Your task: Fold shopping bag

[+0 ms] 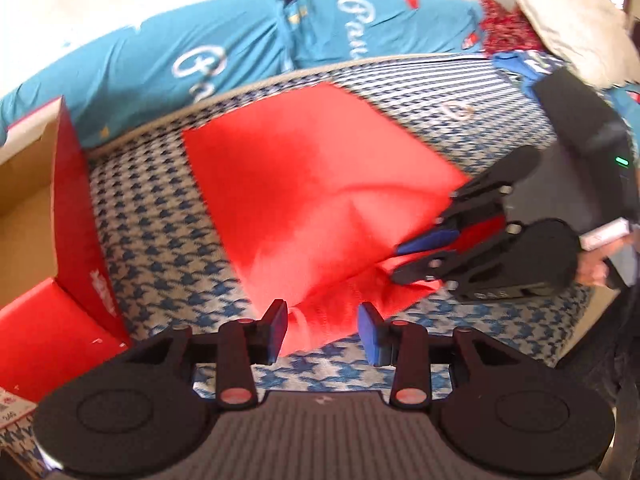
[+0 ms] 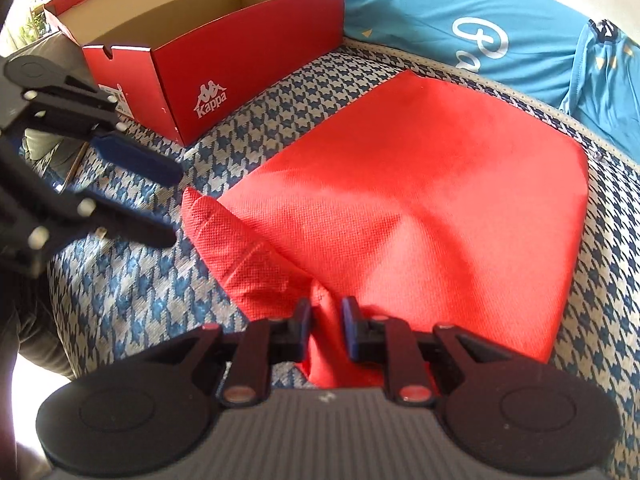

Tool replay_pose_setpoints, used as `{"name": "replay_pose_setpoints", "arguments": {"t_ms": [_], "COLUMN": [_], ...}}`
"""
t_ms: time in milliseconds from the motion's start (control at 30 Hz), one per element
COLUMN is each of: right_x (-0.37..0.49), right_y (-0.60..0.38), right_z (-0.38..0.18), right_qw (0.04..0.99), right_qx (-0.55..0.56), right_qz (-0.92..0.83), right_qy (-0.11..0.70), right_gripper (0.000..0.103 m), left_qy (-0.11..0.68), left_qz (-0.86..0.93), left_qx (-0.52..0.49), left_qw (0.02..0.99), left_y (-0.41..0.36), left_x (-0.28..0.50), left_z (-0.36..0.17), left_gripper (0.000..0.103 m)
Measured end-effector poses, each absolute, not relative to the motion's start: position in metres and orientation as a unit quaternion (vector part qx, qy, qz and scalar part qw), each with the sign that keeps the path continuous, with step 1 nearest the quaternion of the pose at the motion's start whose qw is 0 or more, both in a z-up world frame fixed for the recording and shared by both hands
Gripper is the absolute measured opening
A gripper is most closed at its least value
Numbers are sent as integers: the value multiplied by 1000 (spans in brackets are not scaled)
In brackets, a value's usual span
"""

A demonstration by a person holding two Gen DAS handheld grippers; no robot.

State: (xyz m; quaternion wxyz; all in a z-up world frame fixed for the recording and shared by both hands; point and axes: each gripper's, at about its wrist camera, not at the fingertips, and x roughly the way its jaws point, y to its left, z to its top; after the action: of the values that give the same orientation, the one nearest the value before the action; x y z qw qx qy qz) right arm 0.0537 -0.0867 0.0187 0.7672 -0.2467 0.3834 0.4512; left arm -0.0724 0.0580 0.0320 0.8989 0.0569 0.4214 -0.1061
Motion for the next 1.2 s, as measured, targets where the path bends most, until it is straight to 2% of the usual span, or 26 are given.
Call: {"name": "replay_pose_setpoints", "arguments": {"t_ms": [100,600,733,1067,1200], "right_x": [57,62,61,50,51], "right_y": [-89,-94,-101,-149,-162], "right_z": [19,20,24,34,37], "right_qw": [765,760,758,761,765], "right_qx": [-247,-238,-248,-277,-284], "right_qz": [456,471,477,495,493], "right_qy": [383,378,369,316,303], "right_gripper": [16,15,22,37,39], "left_qy": [423,430,417,403,401], "left_qz": [-110,-59,-39,-12,-12], "left_qx": [66,-74,-103,-103,-109], "left_qw": [897,898,902,909,909], "left_y": [46,58,59,53,55], "left_x": [-64,-50,-55,-57,-56], "left_z": [23,-24,-28,-25,-25], "left_gripper": [37,37,37,37,37]}}
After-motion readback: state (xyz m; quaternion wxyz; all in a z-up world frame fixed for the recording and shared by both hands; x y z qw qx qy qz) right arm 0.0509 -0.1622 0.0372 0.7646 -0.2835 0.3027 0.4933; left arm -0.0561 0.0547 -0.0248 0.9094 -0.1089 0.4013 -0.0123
